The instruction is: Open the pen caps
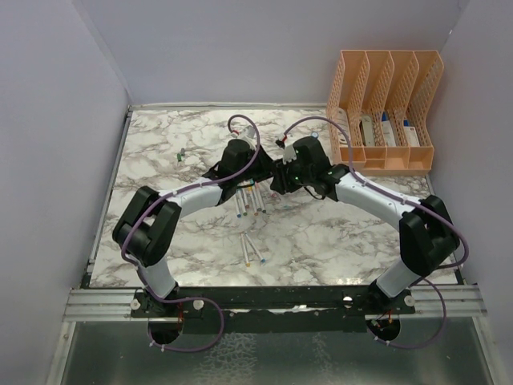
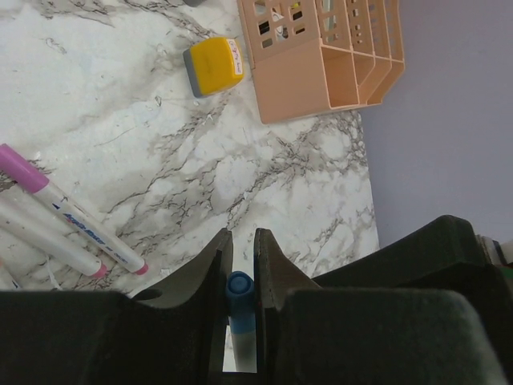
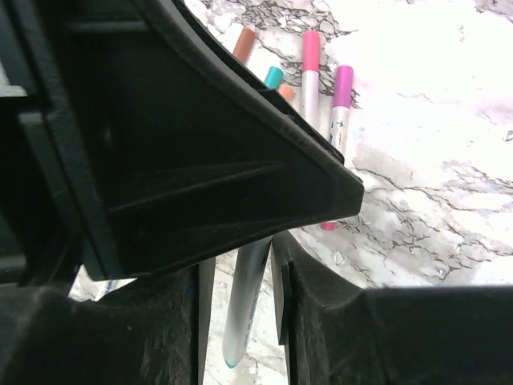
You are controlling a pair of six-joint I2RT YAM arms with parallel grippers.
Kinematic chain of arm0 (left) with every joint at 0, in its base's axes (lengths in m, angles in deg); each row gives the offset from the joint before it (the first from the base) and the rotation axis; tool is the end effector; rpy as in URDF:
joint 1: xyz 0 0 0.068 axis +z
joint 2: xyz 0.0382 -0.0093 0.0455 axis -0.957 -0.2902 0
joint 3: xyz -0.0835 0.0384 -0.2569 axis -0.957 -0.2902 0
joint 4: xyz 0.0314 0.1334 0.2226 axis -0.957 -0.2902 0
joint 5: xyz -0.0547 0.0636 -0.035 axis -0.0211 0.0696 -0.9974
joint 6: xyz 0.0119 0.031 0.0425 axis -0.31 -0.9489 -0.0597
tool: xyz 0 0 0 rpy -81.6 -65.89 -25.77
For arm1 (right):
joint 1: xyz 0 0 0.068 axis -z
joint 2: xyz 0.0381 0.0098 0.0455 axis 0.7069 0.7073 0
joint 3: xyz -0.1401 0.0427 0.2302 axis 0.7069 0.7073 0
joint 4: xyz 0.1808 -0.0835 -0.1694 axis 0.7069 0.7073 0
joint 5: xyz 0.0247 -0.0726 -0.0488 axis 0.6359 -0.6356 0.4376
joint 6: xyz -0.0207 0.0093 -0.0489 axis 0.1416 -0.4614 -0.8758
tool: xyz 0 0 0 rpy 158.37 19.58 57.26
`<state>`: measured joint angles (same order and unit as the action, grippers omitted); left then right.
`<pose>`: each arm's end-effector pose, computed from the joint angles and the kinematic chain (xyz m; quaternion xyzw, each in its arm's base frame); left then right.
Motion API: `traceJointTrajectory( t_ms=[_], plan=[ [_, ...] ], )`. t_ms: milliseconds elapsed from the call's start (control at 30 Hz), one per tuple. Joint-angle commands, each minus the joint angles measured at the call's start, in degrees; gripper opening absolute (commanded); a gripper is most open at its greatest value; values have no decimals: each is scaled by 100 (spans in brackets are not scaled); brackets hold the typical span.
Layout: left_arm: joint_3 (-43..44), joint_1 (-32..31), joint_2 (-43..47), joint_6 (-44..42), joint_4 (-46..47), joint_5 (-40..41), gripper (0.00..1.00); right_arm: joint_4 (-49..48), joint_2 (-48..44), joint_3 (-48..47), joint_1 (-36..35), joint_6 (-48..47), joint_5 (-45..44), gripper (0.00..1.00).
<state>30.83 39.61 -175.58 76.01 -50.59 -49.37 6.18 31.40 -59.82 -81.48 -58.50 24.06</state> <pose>0.3190 -0.2220 0.2247 -0.0761 0.8099 -0.4718 0.3401 0.2821 0.2170 0.2447 -0.2274 0.8806 0.2479 0.3337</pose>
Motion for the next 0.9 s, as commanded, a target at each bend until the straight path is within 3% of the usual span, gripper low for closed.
traceJointTrajectory(
  t_ms=[0, 167, 200, 333, 367, 533, 700, 867],
  plan=[
    [-36, -111, 377, 88, 350, 67, 0, -266, 104, -122, -39, 87, 44, 35],
    [-33, -111, 401, 151, 436, 51, 0, -280, 80, -80, -42, 103, 40, 37],
    [-34, -111, 401, 158, 446, 43, 0, -296, 75, -67, -42, 106, 36, 34],
    [-74, -111, 416, 199, 492, 89, 0, -290, 59, -75, -40, 125, -12, 4],
    [-91, -111, 437, 194, 490, 148, 0, -275, 45, -75, -44, 125, -11, 2],
    [96, 275, 382, 67, 312, 479, 0, -52, -132, 31, -42, 91, 68, 1],
    [960, 1170, -188, -127, -39, 260, 0, 23, -696, 644, -49, 178, 330, 1],
    [1698, 1561, -564, -461, -563, 301, 0, 199, -991, 1013, -44, 188, 262, 1]
  ],
)
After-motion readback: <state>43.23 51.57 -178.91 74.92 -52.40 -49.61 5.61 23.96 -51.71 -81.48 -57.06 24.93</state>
